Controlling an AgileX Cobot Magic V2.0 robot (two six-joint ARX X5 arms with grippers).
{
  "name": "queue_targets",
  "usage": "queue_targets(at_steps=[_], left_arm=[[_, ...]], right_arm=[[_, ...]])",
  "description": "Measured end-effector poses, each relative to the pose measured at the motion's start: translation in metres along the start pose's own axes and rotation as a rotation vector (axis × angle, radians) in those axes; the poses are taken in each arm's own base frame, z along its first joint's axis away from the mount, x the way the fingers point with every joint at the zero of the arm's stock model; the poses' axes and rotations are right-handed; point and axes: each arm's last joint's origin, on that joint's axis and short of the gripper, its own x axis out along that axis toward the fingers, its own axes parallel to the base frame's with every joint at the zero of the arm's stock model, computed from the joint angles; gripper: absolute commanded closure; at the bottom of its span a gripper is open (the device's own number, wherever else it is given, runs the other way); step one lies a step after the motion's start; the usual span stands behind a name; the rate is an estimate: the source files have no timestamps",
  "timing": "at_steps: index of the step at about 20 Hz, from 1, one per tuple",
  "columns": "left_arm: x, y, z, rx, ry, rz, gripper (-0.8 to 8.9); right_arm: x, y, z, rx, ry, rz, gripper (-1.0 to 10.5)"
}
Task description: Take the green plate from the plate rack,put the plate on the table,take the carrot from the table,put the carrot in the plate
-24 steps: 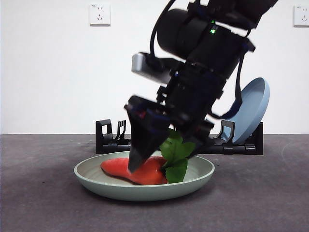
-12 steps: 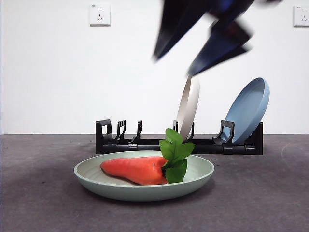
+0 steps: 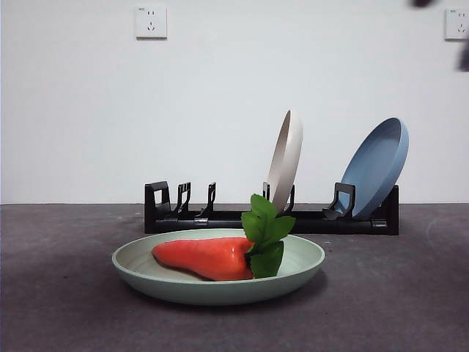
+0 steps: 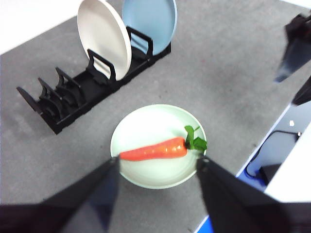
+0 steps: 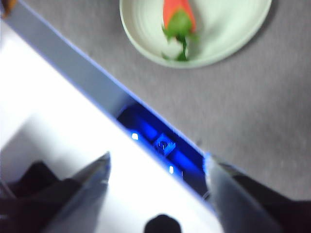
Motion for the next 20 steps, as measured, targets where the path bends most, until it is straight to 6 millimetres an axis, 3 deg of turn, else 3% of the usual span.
queue_targets(at_steps=[2,20], left_arm=[[0.0,0.0001,-0.001,0.003,0.01,0.001,8.25],[0.0,0.0003,-0.0018,0.006,0.017,0.005,8.16]], right_arm=[[-0.0025,0.0001,-0.0035,0.002,0.009,-0.001,9.6],[-0.0048,0.0004,-0.0048,0.015,-0.004,-0.001,9.5]])
